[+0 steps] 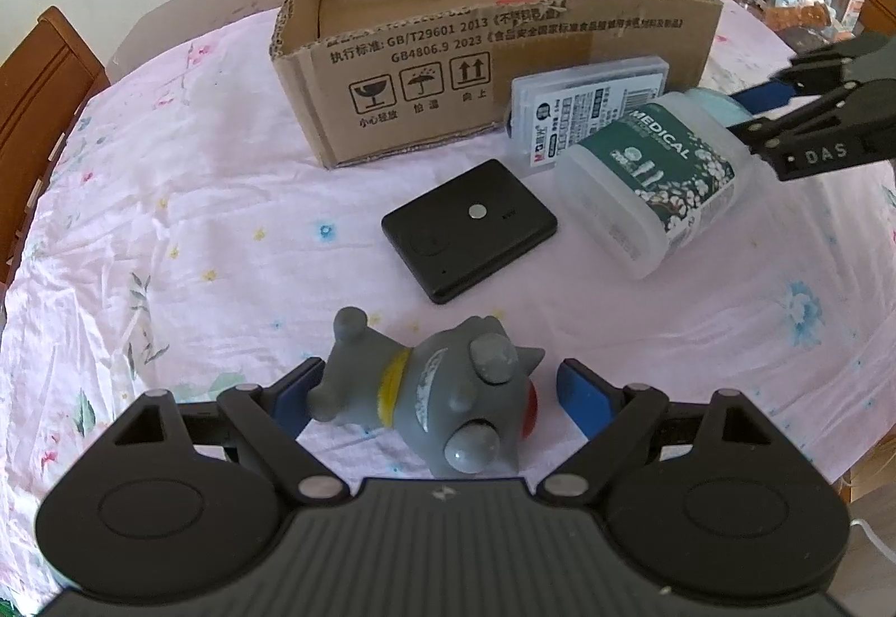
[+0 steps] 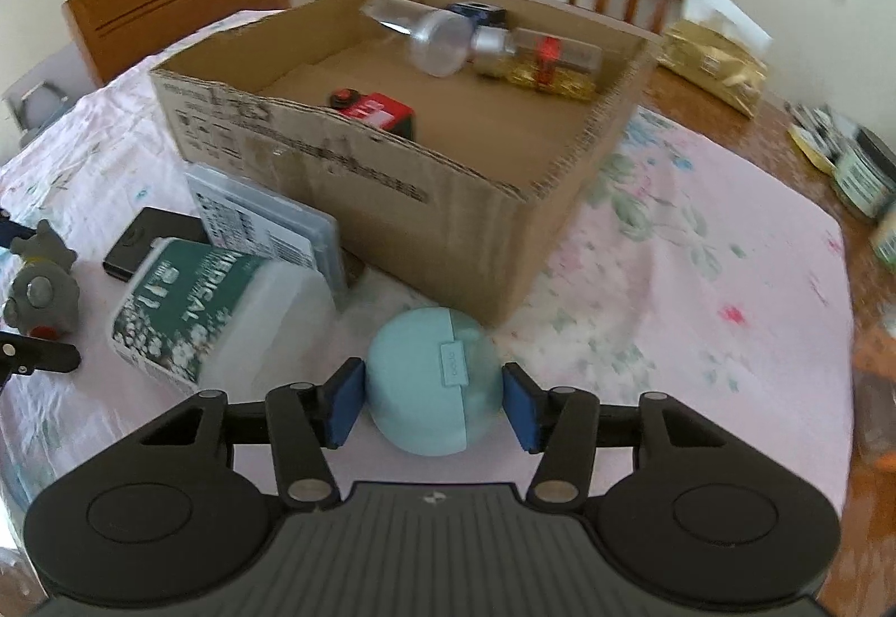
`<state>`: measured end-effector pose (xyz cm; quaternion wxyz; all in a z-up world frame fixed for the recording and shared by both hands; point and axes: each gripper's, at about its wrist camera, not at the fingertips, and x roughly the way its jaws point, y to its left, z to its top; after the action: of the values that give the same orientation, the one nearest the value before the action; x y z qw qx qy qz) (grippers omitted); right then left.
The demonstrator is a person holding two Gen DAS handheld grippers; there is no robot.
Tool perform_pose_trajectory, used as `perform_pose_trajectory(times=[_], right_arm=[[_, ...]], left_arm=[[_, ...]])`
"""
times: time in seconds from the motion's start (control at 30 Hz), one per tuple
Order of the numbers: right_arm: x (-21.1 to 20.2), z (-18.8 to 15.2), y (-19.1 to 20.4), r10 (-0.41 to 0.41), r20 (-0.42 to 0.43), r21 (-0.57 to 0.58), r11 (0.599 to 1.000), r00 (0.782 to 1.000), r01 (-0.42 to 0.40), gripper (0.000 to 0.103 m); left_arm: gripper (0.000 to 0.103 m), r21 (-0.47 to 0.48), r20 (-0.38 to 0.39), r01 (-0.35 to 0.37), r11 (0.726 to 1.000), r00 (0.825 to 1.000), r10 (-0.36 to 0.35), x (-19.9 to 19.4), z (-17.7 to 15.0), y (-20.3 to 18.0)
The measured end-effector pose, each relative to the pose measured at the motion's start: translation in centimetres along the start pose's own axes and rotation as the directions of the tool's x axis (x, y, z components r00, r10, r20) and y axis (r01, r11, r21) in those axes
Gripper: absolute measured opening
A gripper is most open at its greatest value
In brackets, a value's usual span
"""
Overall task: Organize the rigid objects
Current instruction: 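Carry the figure and teal case into the box and open both tools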
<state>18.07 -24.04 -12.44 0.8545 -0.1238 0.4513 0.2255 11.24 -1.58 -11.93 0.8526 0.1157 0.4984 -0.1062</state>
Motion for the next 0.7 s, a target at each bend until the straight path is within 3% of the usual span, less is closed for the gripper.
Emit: perform_pose_trajectory(times=[0.2, 0.7], right_arm=[[-1.7, -2.0, -1.4, -0.037, -0.024, 0.084, 0.996, 0.999, 0.039, 0.059], [-0.7, -2.5, -0.9, -0.033, 0.038, 0.039, 0.999, 0.999, 0.032, 0.089]], left_arm=[[0.090, 0.000, 0.020, 0.006, 1.000, 1.000, -0.006, -0.2, -0.3, 0.1], [0.083, -0.029, 0.067, 0.004, 1.000, 0.998, -0.002, -0.6, -0.9, 0.2]])
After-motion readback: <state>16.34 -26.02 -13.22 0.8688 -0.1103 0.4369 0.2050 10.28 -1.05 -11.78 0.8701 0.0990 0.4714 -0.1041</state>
